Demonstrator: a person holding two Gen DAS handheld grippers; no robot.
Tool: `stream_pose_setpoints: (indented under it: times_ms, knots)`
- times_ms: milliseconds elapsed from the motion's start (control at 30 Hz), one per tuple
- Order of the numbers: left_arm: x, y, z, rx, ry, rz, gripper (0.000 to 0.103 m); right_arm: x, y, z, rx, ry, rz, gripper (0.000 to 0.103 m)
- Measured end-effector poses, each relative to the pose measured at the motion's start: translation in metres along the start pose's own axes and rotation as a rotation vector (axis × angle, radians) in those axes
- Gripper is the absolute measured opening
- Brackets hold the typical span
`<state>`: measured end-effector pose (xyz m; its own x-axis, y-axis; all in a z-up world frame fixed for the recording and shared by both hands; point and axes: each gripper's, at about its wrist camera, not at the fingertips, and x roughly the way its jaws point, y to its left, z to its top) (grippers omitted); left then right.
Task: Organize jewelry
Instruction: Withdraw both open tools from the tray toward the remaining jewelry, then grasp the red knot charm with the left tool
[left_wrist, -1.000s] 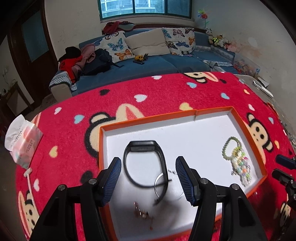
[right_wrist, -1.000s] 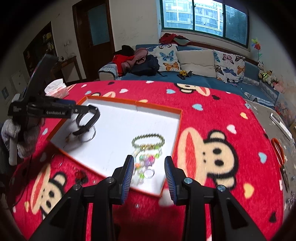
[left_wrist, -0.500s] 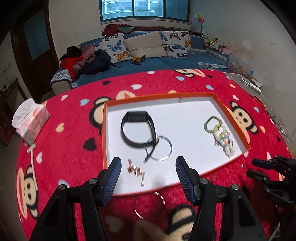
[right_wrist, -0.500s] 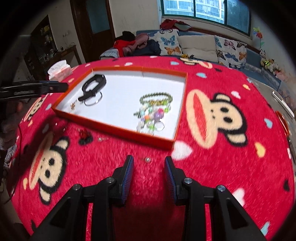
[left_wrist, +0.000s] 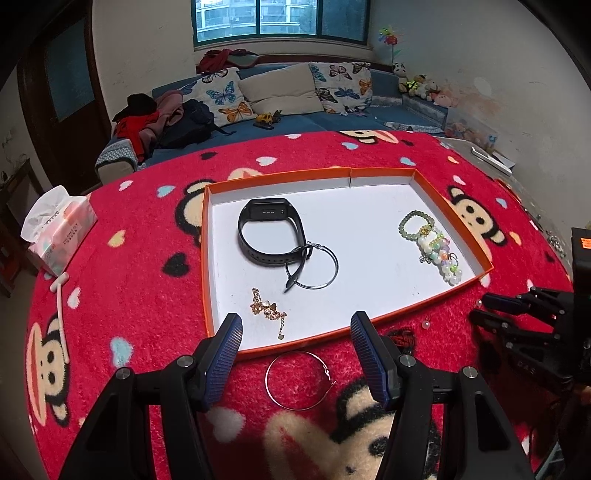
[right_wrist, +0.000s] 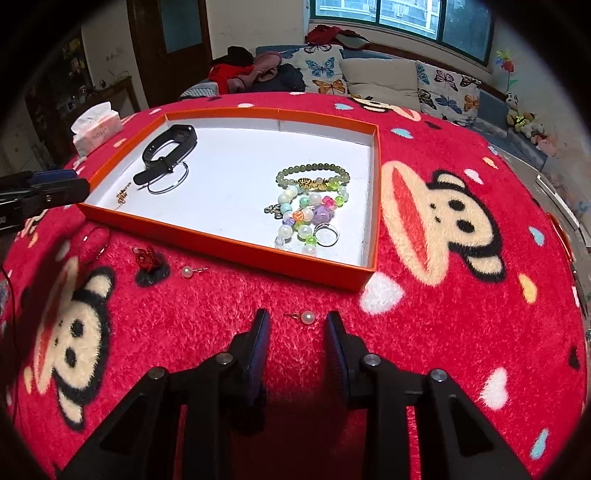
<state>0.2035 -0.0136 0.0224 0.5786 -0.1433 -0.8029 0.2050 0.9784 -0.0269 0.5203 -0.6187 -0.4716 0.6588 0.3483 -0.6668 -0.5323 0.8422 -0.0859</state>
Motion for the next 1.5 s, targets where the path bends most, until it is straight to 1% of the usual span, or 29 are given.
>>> stream_pose_setpoints:
  times_ms: [133, 400, 467, 500, 600, 700, 900, 1100, 1300, 1400, 1500]
  knots:
    - [0.001, 0.002, -0.002, 0.004, -0.004, -0.019, 0.065, 0.001, 0.006, 0.0, -0.009, -0.001, -0.037, 0.026]
    - [0.004, 0.002, -0.003, 0.023, -0.015, -0.037, 0.065, 0.003, 0.017, 0.002, -0.031, -0.011, -0.114, 0.026]
    - [0.004, 0.002, -0.003, 0.025, -0.019, -0.042, 0.065, 0.004, 0.018, 0.002, -0.034, -0.016, -0.123, 0.024]
    - [0.004, 0.002, -0.003, 0.025, -0.021, -0.045, 0.065, 0.004, 0.019, 0.002, -0.037, -0.018, -0.122, 0.021]
    - [0.003, 0.002, -0.004, 0.026, -0.024, -0.057, 0.065, 0.004, 0.021, 0.002, -0.046, -0.023, -0.131, 0.02]
    - [0.0, -0.001, -0.006, 0.036, -0.028, -0.063, 0.065, 0.003, 0.018, 0.001, -0.03, -0.025, -0.115, 0.02]
    - [-0.008, -0.012, -0.013, 0.059, -0.036, -0.108, 0.065, -0.005, 0.012, 0.0, -0.005, -0.034, -0.08, 0.02]
    - [-0.009, -0.039, -0.023, 0.125, -0.028, -0.158, 0.065, -0.014, 0.005, 0.001, 0.001, -0.057, -0.049, 0.02]
    - [0.015, -0.068, -0.022, 0.175, 0.022, -0.173, 0.065, -0.021, 0.0, 0.002, 0.005, -0.076, -0.005, 0.02]
    - [0.029, -0.079, -0.021, 0.204, 0.037, -0.156, 0.064, -0.022, -0.002, 0.002, 0.0, -0.077, 0.011, 0.02]
    - [0.043, -0.083, -0.02, 0.206, 0.061, -0.147, 0.055, -0.024, -0.004, 0.002, -0.001, -0.086, 0.023, 0.02]
